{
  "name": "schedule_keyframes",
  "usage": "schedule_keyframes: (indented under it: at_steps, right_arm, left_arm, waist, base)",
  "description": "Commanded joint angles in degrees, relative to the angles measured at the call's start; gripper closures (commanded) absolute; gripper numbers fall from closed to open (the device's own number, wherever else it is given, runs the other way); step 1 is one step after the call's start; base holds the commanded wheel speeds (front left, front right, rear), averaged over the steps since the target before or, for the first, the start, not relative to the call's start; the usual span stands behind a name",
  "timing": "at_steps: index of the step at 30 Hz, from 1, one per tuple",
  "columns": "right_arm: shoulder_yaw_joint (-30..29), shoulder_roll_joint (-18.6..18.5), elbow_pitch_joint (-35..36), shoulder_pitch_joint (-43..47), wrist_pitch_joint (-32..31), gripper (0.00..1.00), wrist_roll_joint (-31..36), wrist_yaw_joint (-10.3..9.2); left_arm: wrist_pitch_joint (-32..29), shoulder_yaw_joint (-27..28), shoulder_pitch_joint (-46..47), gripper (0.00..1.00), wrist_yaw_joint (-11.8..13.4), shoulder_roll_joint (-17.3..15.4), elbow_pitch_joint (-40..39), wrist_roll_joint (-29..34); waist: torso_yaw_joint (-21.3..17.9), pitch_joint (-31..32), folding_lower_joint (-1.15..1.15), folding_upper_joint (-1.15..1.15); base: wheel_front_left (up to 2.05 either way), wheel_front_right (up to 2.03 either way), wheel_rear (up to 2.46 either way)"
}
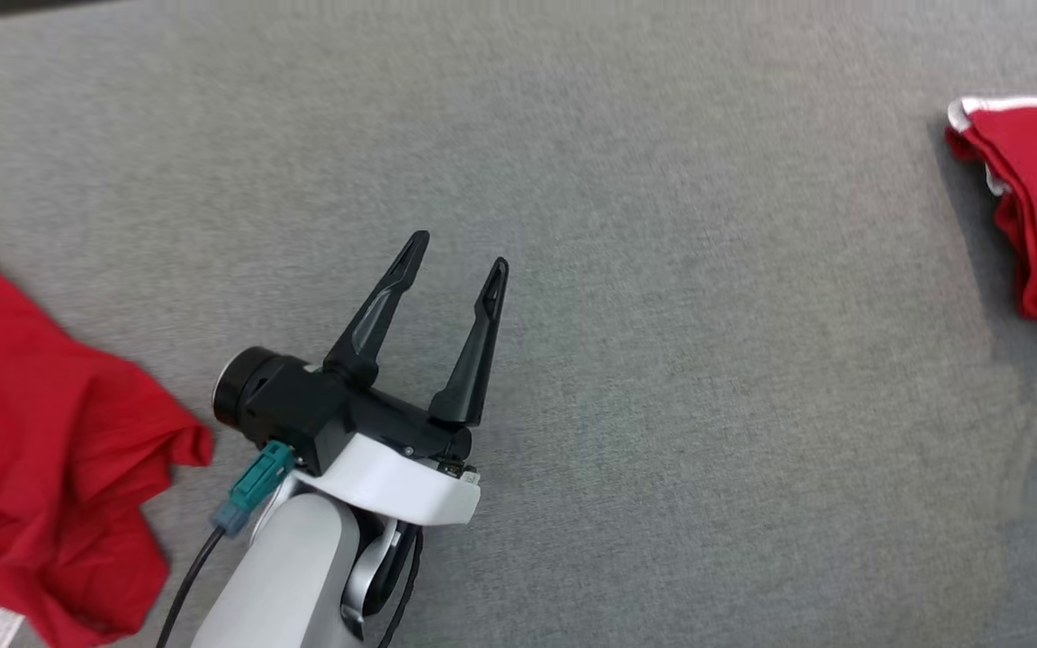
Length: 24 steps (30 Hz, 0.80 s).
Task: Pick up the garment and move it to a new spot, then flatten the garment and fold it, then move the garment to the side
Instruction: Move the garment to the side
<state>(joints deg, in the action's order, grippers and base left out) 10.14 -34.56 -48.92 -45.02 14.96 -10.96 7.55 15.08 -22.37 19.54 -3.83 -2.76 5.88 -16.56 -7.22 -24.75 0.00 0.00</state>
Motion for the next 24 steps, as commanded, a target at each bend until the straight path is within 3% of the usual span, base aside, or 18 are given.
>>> schedule_keyframes:
  at_steps: [1,10,24]
  right_arm:
    - [0.0,0.9,0.8,1.5,0.3,0.0,0.1,-0.11]
    - [-2.8,8.4,14.2,11.5,0.3,0.0,-2.6,-0.11]
    - [-3.4,21.8,28.8,29.1,0.3,0.0,-2.6,-0.11]
  left_arm:
    - [0.1,0.1,-0.9,0.0,0.7,-0.3,-0.3,-0.5]
    - [0.1,1.6,-5.5,0.0,2.9,-0.2,-1.4,-3.1]
    - [0.1,5.4,-12.4,0.0,2.9,-0.2,-0.7,-1.8]
  waist:
    - [2.5,3.1,0.0,0.0]
    - [8.5,11.8,0.0,0.0]
    - [14.0,18.5,0.0,0.0]
  base:
    - [0.0,0.0,0.0]
    - [0.0,0.0,0.0]
    - [0.0,0.0,0.0]
